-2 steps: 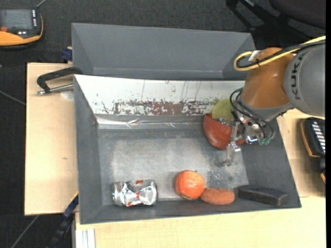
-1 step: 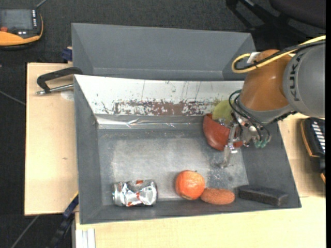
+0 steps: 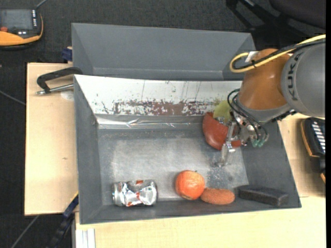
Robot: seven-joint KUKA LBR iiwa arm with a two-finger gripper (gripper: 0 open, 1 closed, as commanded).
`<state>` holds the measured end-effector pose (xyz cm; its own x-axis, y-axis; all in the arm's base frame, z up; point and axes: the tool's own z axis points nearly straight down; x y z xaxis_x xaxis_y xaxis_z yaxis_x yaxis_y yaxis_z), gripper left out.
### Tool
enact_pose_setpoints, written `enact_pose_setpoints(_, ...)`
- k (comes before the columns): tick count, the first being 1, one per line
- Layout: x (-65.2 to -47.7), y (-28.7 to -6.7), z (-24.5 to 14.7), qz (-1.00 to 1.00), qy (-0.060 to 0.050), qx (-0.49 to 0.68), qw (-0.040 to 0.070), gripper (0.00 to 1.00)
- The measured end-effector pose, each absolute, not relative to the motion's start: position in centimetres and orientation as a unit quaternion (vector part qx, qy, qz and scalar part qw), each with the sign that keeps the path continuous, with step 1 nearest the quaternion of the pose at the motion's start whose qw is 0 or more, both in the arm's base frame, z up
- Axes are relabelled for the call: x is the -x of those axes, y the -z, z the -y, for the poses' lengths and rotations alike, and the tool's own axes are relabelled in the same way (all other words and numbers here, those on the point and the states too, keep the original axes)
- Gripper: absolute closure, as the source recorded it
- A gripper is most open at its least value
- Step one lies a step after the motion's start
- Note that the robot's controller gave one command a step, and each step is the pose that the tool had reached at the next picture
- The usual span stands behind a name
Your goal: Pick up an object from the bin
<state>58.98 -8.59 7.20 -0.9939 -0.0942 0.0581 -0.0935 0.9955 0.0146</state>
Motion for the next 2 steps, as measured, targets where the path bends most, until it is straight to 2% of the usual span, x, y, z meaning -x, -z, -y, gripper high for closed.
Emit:
enact_pose_setpoints(1, -59.4, -7.1, 9.0, 0.999, 0.007, -0.035, 0.034, 0.00)
enact_pose_setpoints(2, -57.3, -7.1, 5.6, 0.996, 0.003, 0.087, 0.033, 0.00)
